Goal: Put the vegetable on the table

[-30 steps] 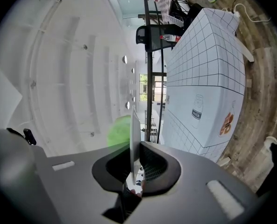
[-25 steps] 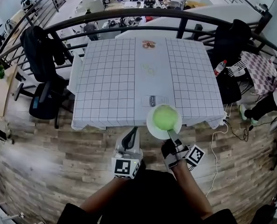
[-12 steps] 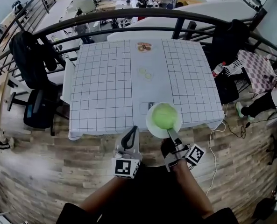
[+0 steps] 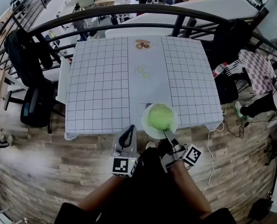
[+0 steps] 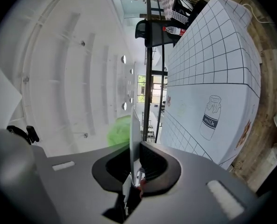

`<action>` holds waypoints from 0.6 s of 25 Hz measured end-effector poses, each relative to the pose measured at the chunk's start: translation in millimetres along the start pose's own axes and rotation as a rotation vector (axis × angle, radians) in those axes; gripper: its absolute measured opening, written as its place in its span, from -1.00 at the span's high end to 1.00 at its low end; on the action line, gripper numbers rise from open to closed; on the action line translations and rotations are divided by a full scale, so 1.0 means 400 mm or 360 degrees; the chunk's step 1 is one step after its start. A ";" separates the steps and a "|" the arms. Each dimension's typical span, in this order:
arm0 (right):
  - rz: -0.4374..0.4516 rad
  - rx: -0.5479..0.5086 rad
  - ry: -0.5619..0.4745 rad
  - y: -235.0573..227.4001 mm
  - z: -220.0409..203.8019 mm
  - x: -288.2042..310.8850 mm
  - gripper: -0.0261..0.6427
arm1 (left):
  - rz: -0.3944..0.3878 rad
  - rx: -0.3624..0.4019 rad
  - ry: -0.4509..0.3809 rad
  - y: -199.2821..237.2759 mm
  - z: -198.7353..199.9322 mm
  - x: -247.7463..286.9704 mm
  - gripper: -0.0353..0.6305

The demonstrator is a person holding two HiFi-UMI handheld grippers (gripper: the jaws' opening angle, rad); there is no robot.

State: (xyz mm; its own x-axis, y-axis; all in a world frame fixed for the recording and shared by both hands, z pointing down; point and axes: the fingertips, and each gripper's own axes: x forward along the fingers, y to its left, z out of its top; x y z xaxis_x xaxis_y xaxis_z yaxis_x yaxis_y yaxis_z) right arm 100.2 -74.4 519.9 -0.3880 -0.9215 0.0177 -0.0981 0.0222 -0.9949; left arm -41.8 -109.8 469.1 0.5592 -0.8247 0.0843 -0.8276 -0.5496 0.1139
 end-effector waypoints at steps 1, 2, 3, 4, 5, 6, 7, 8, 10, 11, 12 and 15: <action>0.0001 0.0009 0.0011 -0.001 0.004 0.003 0.85 | 0.0009 0.0006 0.0009 -0.002 -0.002 0.008 0.88; 0.0001 0.0018 0.0023 -0.003 0.009 0.005 0.85 | 0.0015 0.0017 0.0016 -0.006 -0.003 0.014 0.88; 0.0000 0.0020 0.0036 -0.005 0.015 0.006 0.85 | 0.0018 0.0030 0.0020 -0.011 -0.004 0.018 0.88; -0.0003 0.0013 0.0049 -0.008 0.024 0.008 0.85 | 0.0021 0.0044 0.0022 -0.016 -0.003 0.023 0.88; -0.0003 0.0003 0.0061 -0.009 0.036 0.011 0.85 | 0.0027 0.0054 0.0019 -0.019 0.003 0.030 0.88; 0.0002 -0.0005 0.0069 -0.008 0.049 0.016 0.85 | 0.0035 0.0062 0.0014 -0.021 0.013 0.039 0.88; 0.0009 -0.0009 0.0074 -0.006 0.061 0.023 0.85 | 0.0045 0.0067 0.0005 -0.022 0.025 0.049 0.88; 0.0016 -0.0011 0.0079 -0.006 0.073 0.029 0.85 | 0.0055 0.0068 -0.0002 -0.021 0.032 0.058 0.88; 0.0017 -0.0006 0.0085 -0.014 0.093 0.038 0.85 | 0.0082 0.0059 -0.0004 -0.021 0.032 0.071 0.88; 0.0012 0.0001 0.0085 -0.021 0.102 0.040 0.85 | 0.0092 0.0050 -0.0002 -0.024 0.028 0.075 0.88; 0.0004 0.0005 0.0085 -0.030 0.112 0.040 0.85 | 0.0096 0.0044 -0.0001 -0.029 0.025 0.080 0.88; -0.0010 0.0008 0.0086 -0.059 0.150 0.051 0.85 | 0.0101 0.0049 0.0001 -0.041 0.014 0.105 0.88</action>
State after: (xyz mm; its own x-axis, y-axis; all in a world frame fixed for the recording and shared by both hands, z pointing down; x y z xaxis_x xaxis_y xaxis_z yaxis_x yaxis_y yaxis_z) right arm 149.6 -117.0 537.9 -0.4365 -0.8992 0.0292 -0.0962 0.0144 -0.9953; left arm -5.1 -136.0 465.1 0.5055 -0.8581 0.0908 -0.8626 -0.4999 0.0778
